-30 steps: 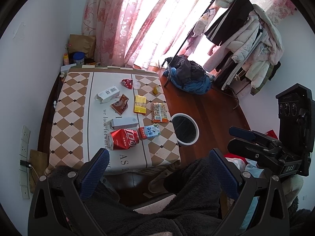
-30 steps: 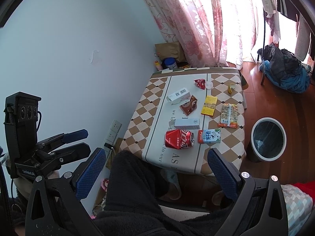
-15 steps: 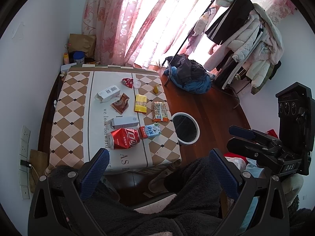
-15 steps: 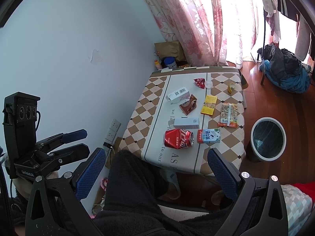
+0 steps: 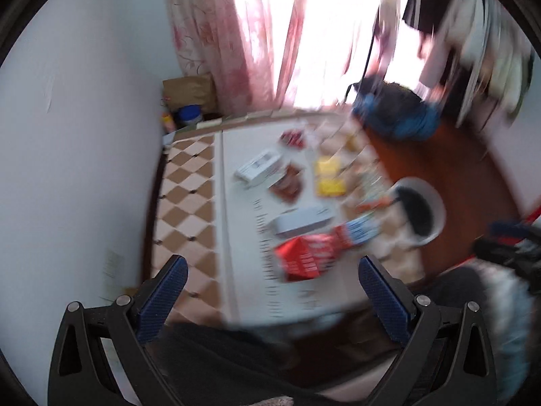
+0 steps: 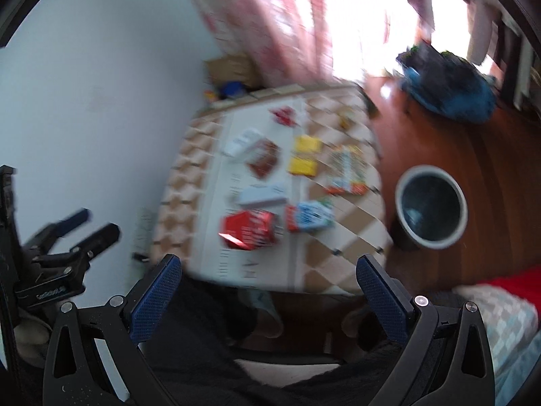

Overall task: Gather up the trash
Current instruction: 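Grasp the red Coca-Cola can with the left gripper while the right gripper approaches the milk carton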

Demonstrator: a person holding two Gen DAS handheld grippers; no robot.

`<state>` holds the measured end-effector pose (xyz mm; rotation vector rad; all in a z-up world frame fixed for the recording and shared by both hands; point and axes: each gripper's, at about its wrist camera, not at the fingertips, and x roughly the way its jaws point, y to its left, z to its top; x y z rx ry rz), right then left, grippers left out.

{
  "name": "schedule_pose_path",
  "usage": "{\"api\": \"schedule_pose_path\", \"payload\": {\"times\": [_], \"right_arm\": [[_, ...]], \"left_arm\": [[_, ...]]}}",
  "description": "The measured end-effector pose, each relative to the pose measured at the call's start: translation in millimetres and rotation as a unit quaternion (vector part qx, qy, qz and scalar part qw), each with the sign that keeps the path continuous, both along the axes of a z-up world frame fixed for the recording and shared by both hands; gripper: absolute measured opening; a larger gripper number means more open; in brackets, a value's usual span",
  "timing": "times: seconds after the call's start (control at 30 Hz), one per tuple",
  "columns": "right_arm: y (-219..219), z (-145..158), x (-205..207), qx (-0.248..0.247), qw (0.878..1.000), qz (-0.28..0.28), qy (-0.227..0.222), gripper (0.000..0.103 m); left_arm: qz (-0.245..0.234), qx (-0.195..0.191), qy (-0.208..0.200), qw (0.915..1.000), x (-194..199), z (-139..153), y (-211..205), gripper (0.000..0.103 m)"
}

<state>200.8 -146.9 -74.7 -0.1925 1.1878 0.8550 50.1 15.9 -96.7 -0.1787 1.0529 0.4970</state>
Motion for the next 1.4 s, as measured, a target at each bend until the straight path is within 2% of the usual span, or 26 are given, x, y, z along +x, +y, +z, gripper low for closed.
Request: {"api": "schedule_pose_path", "payload": {"times": [0.07, 0.17, 0.3, 0.4, 0.5, 0.63, 0.7, 0.73, 0.8, 0.97, 1.03, 1.1, 1.17, 1.23, 1.3, 1.37, 1.4], "right_arm": [[3.5, -38.5, 17.8, -0.027, 0.999, -0.023, 0.019, 0.103], [5.5, -100.1, 45.4, -0.06, 0.995, -0.056, 0.063, 0.103], [3.1, -163.8, 65.3, -0.098, 0.987, -0.082, 0.1, 0.103], [0.1, -188.4, 71.1, -0.11, 0.983, -0.091, 0.117, 0.103], [-3.1, -204.7, 75.8, -0.115, 0.98, -0.099, 0.128, 0.103], [-1.6, -221.3, 80.5, -0.12, 0.977, -0.104, 0.14, 0.103], [0.3, -227.1, 80.4, -0.119, 0.977, -0.105, 0.145, 0.103], [0.5, -229.1, 80.3, -0.12, 0.976, -0.105, 0.147, 0.103], [3.2, -233.7, 80.7, -0.122, 0.975, -0.107, 0.15, 0.103], [5.8, -236.0, 82.6, -0.118, 0.975, -0.113, 0.152, 0.103], [7.6, -234.4, 82.6, -0.112, 0.975, -0.114, 0.154, 0.103], [9.2, -231.7, 82.4, -0.107, 0.976, -0.113, 0.153, 0.103], [15.9, -228.5, 82.0, -0.102, 0.977, -0.107, 0.151, 0.103], [26.0, -226.0, 82.5, -0.102, 0.979, -0.098, 0.146, 0.103], [36.9, -224.9, 83.9, -0.103, 0.98, -0.092, 0.14, 0.103], [51.3, -223.8, 85.3, -0.109, 0.983, -0.078, 0.126, 0.103], [59.5, -223.6, 86.1, -0.114, 0.984, -0.071, 0.117, 0.103]], "left_arm": [[-0.031, 0.034, 0.051, 0.9977, 20.5, -37.4, 5.2, 0.103], [-0.096, 0.069, 0.12, 0.9857, 48.3, -91.0, 2.0, 0.103], [-0.186, 0.093, 0.196, 0.9584, 79.1, -145.7, -10.3, 0.103], [-0.261, 0.096, 0.226, 0.9336, 95.6, -174.5, -23.0, 0.103], [-0.299, 0.095, 0.267, 0.9111, 108.0, -202.3, -23.1, 0.103], [-0.32, 0.075, 0.277, 0.9028, 121.9, -222.4, -22.4, 0.102], [-0.329, 0.066, 0.273, 0.9014, 125.7, -227.5, -22.5, 0.102], [-0.334, 0.062, 0.27, 0.901, 127.8, -230.7, -22.6, 0.1], [-0.332, 0.058, 0.27, 0.902, 130.7, -235.9, -21.3, 0.082], [-0.313, 0.036, 0.255, 0.9143, 130.5, -234.3, -12.6, 0.081], [-0.286, 0.03, 0.252, 0.9239, 127.3, -235.8, -5.0, 0.081], [-0.238, 0.011, 0.25, 0.9383, 121.8, -235.9, 8.7, 0.081], [-0.167, -0.011, 0.248, 0.9543, 115.0, -234.3, 27.0, 0.081], [-0.094, -0.058, 0.223, 0.9684, 104.7, -230.5, 47.6, 0.081], [-0.043, -0.076, 0.199, 0.9761, 96.5, -229.6, 63.1, 0.081], [-0.018, -0.089, 0.193, 0.977, 92.2, -237.3, 75.0, 0.082], [-0.008, -0.093, 0.196, 0.9761, 91.0, -243.9, 80.6, 0.085]]}}
